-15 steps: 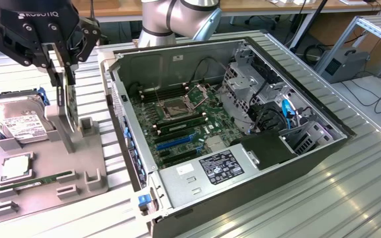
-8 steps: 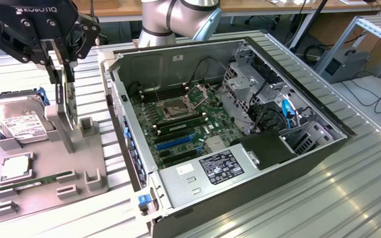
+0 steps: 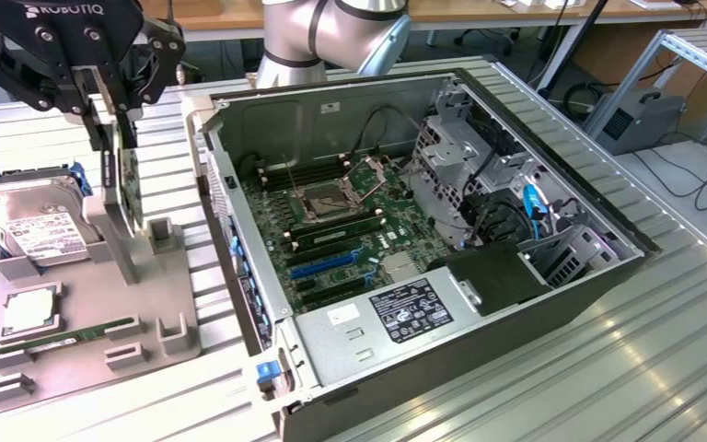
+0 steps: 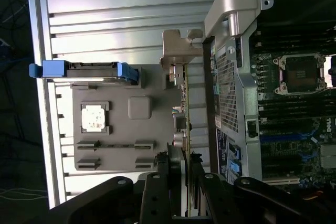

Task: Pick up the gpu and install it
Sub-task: 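Pick up the gpu and move the gpu toward the slot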

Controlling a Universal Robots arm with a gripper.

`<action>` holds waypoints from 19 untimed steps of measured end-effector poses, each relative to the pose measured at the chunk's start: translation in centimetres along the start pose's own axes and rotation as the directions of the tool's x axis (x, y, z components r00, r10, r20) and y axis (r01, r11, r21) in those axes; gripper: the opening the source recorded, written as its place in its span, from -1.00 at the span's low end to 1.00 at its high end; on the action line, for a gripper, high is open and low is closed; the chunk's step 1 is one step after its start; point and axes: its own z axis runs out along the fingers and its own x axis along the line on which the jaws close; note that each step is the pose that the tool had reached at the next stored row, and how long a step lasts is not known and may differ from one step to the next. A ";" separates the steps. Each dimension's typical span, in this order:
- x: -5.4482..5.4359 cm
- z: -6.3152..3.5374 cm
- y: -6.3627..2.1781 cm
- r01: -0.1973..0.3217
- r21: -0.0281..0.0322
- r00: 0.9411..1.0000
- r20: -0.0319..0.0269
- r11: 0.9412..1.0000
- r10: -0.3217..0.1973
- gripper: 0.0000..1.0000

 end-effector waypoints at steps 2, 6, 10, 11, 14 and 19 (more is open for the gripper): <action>0.0 -0.10 0.00 0.000 0.000 1.000 0.000 1.000 0.000 -0.46; 0.0 -0.11 0.00 0.000 0.000 1.000 0.000 1.000 0.000 -0.46; -0.1 -0.12 -0.04 0.000 0.000 1.000 0.000 1.000 0.000 -0.46; -0.1 -0.12 -0.05 0.000 0.000 1.000 0.000 1.000 0.000 -0.46; -0.3 -0.12 -0.11 0.000 0.000 1.000 0.000 1.000 0.000 -0.46; -0.6 -0.13 -0.28 0.000 0.000 1.000 0.000 1.000 0.000 -0.46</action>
